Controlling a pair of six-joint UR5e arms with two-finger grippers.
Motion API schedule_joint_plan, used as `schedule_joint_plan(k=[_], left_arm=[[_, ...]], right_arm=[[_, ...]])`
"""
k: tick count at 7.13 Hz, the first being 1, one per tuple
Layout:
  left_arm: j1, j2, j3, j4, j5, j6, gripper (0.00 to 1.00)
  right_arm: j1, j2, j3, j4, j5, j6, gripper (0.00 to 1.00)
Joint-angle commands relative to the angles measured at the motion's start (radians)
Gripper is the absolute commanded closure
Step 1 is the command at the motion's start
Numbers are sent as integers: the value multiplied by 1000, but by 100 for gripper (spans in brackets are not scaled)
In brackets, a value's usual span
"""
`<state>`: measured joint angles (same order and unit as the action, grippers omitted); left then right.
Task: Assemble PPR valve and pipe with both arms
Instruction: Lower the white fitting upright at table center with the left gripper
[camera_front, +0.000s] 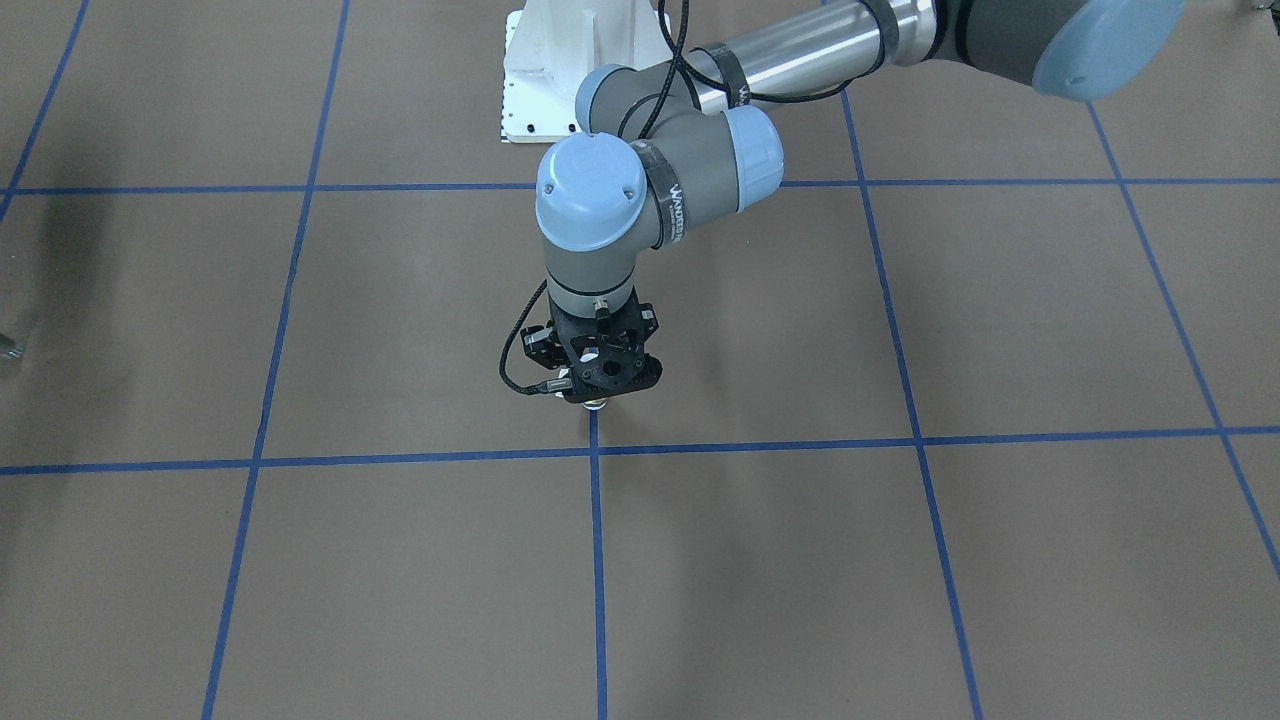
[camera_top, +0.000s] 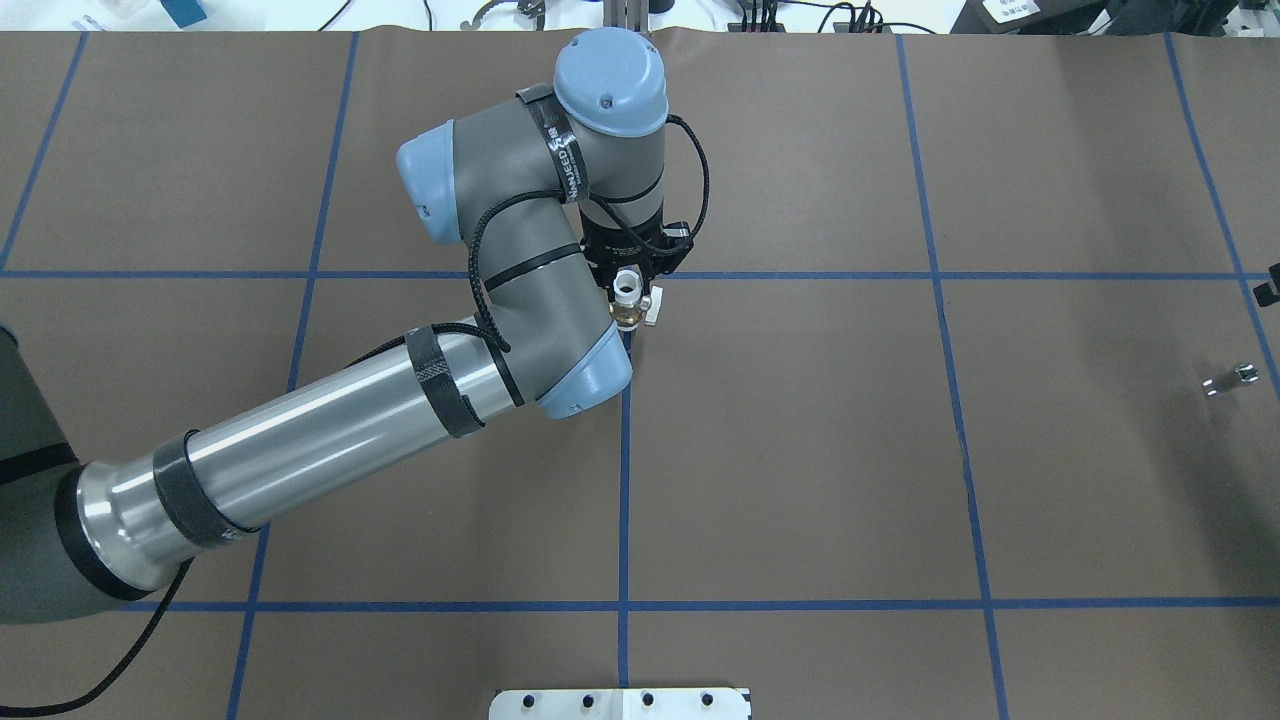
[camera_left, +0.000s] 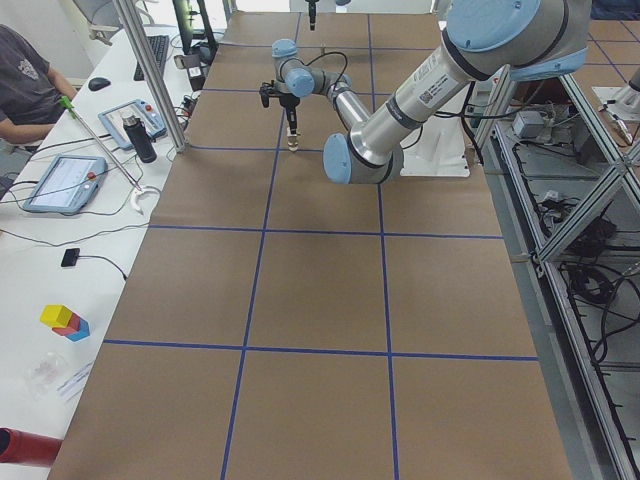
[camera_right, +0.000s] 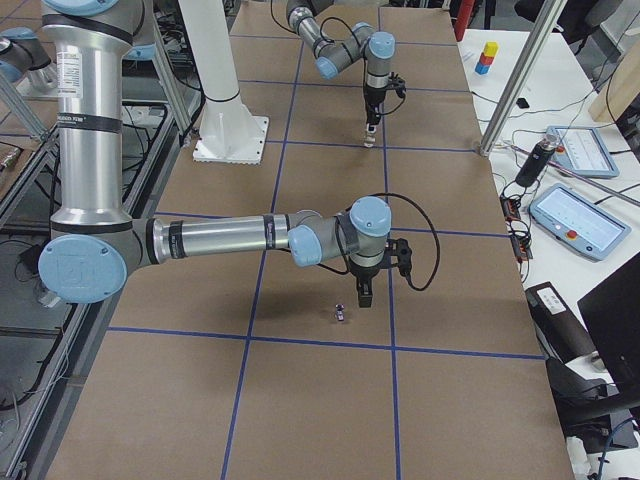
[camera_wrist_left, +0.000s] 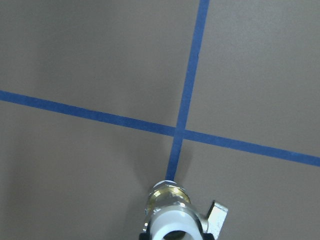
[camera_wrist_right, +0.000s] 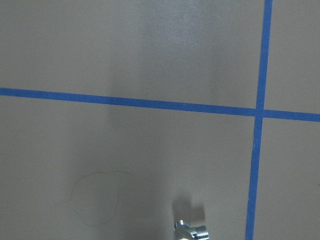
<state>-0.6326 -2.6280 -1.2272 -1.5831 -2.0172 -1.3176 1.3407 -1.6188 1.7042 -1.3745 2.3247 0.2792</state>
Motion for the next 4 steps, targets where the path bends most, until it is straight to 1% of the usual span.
schedule_joint_plan(k=[1,2,3,4], left_arm=[[5,2,0,-2,0,0,100],[5,2,0,-2,0,0,96],[5,2,0,-2,0,1,81],[7,6,0,-2,0,0,61]], right_arm=[[0,0,-2,0,-1,0,0],[0,0,0,0,-1,0,0],[0,0,-2,0,-1,0,0],[0,0,0,0,-1,0,0]])
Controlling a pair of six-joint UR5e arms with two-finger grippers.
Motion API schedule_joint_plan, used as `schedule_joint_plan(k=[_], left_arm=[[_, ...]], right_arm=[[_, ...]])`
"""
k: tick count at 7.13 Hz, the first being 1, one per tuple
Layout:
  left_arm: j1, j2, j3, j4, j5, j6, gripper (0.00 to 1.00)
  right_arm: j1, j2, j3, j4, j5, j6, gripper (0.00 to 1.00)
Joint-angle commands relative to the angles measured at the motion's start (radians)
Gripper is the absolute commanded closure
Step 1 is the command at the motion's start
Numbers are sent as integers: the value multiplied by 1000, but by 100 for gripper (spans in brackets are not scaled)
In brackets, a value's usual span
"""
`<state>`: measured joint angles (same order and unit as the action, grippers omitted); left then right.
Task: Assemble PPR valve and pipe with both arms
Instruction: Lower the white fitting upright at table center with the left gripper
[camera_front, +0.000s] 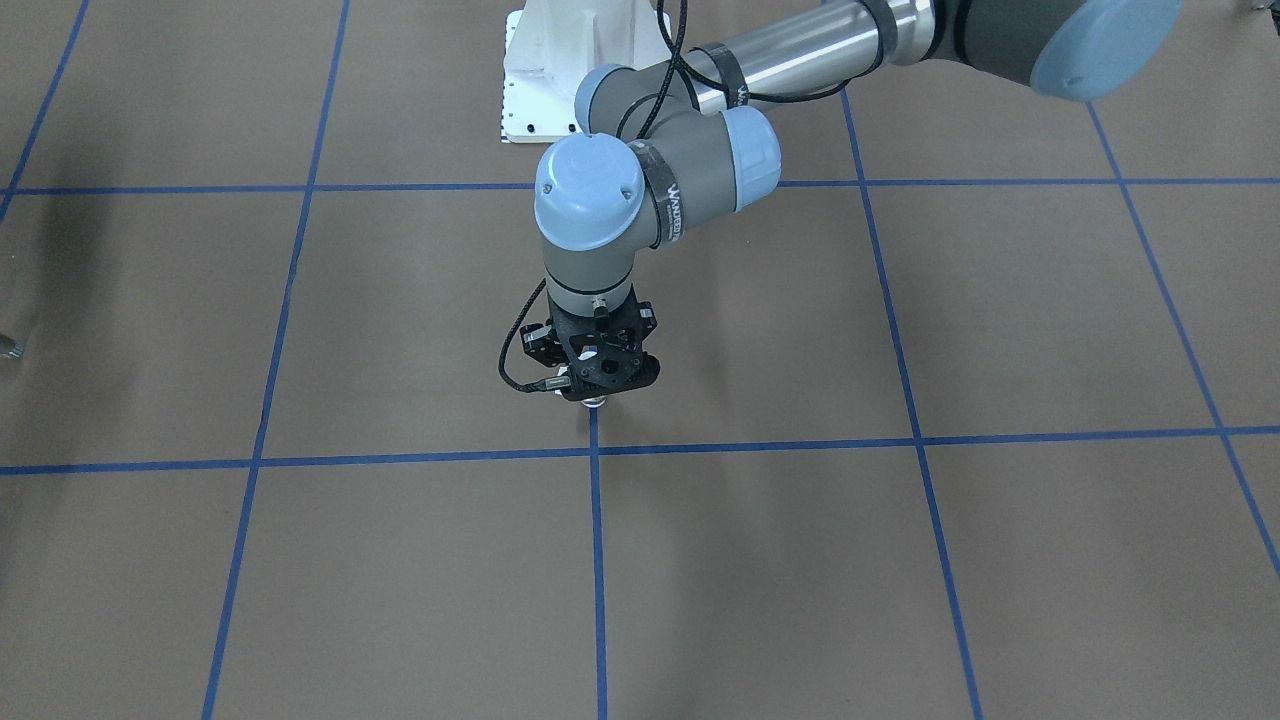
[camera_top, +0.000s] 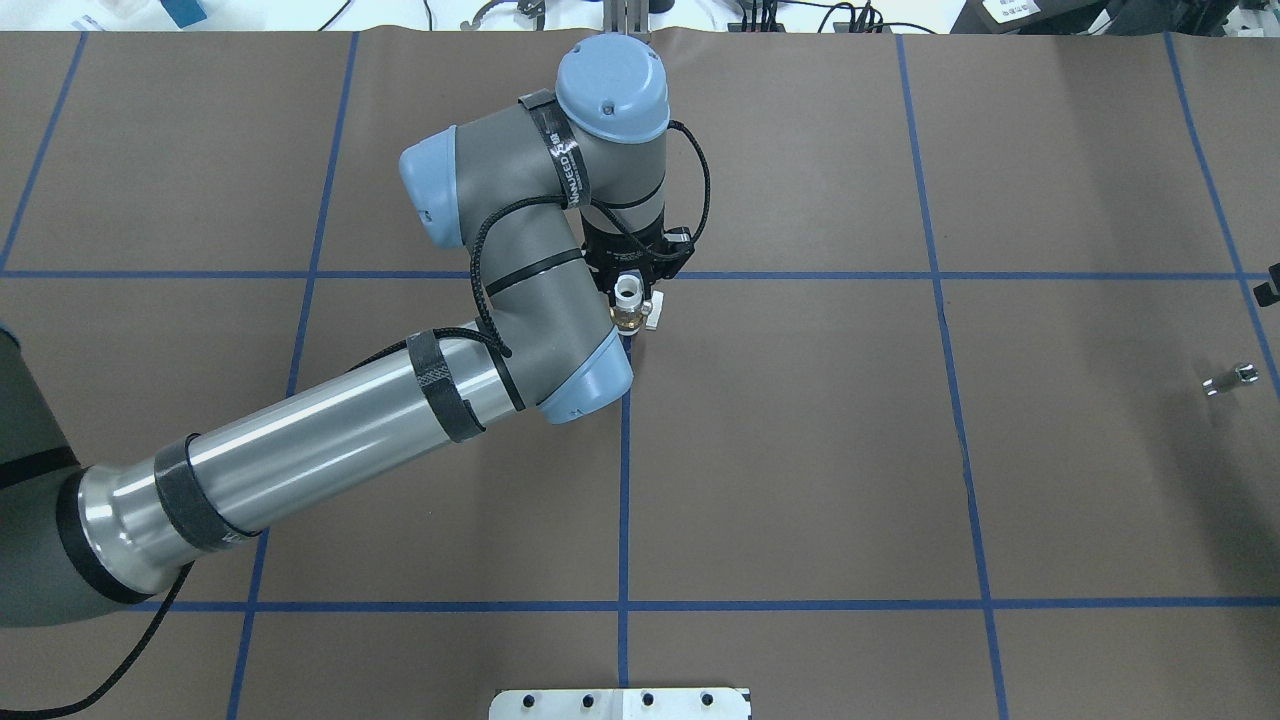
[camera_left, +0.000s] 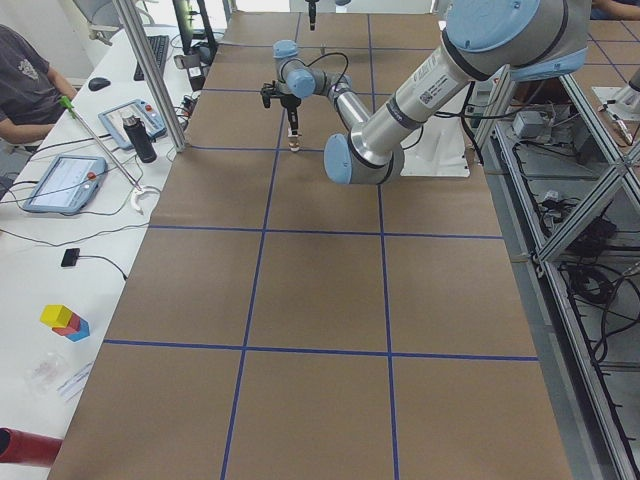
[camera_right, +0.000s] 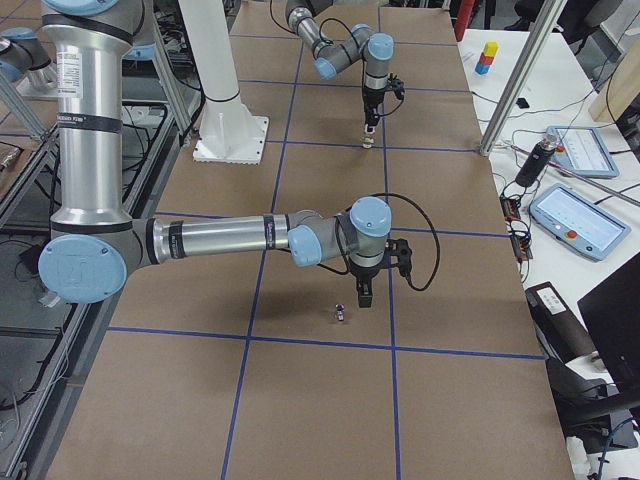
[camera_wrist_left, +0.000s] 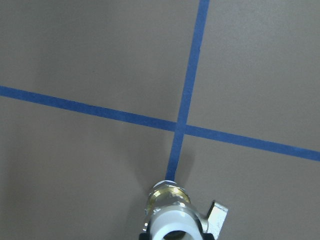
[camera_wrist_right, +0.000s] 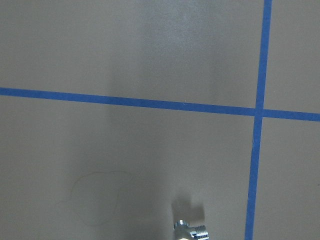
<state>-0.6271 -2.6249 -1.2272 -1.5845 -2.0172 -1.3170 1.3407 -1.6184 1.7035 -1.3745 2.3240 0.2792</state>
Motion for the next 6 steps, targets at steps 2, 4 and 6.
schedule_joint_plan(k=[2,4,6], left_arm=[[4,5,0,-3,0,1,43],[4,3,-6,-5,0,2,37],[-5,15,-75,14,-8,-1,37]], right_arm=[[0,0,-1,0,0,0,0],[0,0,-1,0,0,0,0],[-29,0,-4,2,-2,0,0]])
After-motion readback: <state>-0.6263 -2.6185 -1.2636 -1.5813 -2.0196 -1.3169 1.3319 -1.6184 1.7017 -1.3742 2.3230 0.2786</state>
